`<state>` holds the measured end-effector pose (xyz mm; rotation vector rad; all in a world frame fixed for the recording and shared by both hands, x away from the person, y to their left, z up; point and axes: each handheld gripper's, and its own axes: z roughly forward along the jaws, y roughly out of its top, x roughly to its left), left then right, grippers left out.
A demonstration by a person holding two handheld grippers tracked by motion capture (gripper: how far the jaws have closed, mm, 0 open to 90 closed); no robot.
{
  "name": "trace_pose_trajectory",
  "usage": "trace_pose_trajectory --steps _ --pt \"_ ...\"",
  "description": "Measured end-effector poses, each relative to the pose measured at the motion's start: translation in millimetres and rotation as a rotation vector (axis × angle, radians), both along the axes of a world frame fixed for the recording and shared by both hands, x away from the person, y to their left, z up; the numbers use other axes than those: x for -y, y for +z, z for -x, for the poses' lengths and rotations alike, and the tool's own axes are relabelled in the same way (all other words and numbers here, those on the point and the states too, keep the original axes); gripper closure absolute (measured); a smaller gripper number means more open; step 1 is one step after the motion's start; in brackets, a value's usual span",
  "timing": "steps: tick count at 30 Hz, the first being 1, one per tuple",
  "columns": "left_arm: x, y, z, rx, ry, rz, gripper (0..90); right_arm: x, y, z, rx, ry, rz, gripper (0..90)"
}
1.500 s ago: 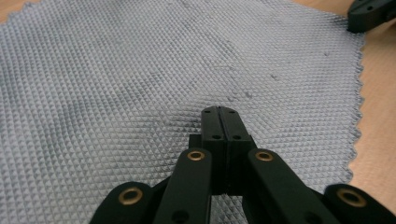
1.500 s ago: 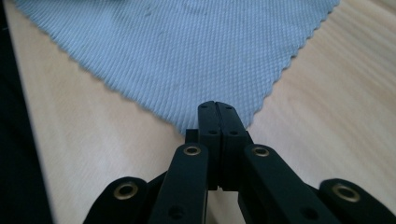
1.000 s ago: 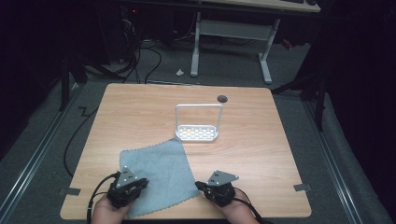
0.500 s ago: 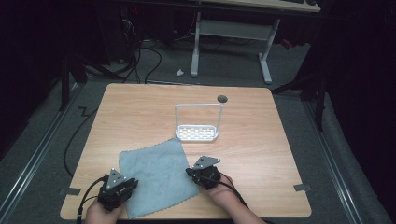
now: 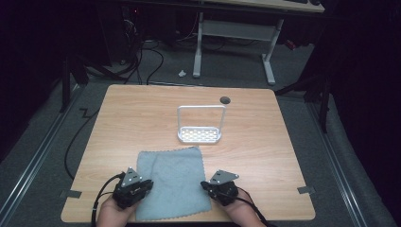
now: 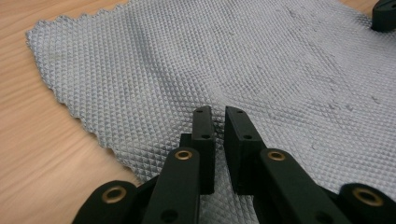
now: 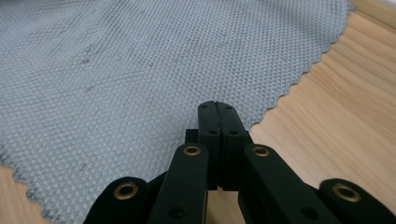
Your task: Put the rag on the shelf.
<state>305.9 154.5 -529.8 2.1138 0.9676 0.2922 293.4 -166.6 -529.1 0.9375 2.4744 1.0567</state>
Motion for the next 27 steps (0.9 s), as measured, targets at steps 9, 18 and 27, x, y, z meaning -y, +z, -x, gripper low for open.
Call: trace_pose_trajectory --steps 9,18,27 --pt "51.3 0.4 -13.0 0.003 -0.135 -0.001 82.5 57.1 2.7 29.7 -0.013 -0.145 0.010 90.0" --pt "60.2 3.6 -27.0 0.061 -0.063 -0.035 73.9 67.8 8.8 -1.9 0.004 -0.244 -0.052 90.0" --pt "57.6 0.9 -5.7 0.039 -0.126 -0.035 77.1 62.1 1.4 5.2 -0.005 -0.201 0.000 90.0"
